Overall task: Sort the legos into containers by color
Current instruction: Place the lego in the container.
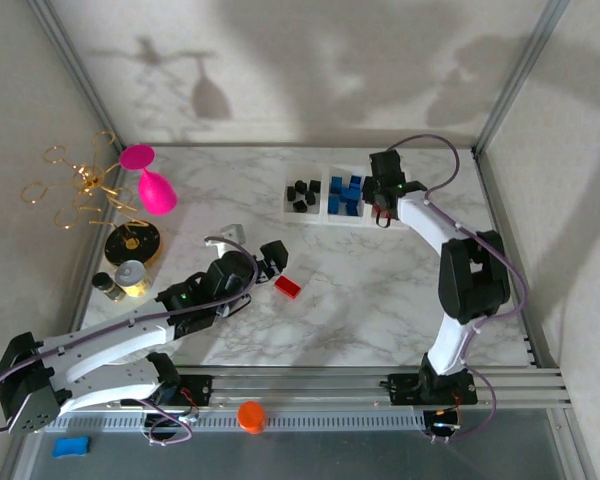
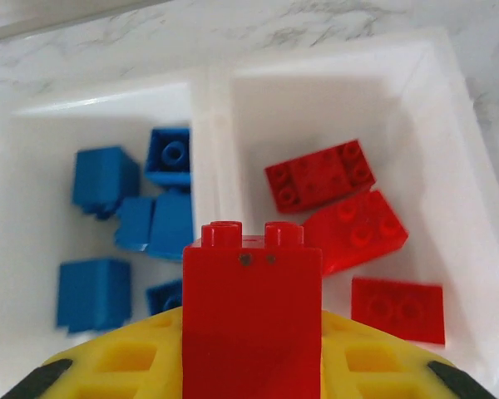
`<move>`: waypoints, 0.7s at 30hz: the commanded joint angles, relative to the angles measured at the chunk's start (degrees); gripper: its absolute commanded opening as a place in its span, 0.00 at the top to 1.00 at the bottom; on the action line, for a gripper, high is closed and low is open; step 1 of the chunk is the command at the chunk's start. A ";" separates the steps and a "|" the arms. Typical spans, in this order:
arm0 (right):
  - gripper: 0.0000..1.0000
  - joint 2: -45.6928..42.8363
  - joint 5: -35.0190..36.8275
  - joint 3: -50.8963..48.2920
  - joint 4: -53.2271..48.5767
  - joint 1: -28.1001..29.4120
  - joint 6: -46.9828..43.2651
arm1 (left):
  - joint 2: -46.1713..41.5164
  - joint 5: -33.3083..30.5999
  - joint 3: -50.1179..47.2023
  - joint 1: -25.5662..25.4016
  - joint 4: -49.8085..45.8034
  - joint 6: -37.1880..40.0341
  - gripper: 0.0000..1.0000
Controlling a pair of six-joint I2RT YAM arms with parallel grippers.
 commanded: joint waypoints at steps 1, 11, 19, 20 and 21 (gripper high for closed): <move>0.68 4.41 2.10 5.15 0.11 -1.50 -1.45 | 1.22 1.01 1.99 0.87 1.89 1.18 0.00; 0.52 10.41 1.48 11.83 -1.50 -4.66 -1.74 | 2.73 2.19 2.53 1.45 3.11 1.33 0.01; 0.42 1.68 -2.21 6.41 -0.36 -3.01 -1.02 | 0.49 1.61 1.74 1.67 2.66 0.96 0.00; 0.41 0.50 -2.21 5.33 -0.48 -2.34 -0.84 | 0.16 1.43 1.65 1.64 2.36 0.81 0.01; 0.39 -1.00 -2.47 3.85 -0.30 -1.47 -0.56 | -0.20 1.25 1.44 1.67 2.09 0.70 0.00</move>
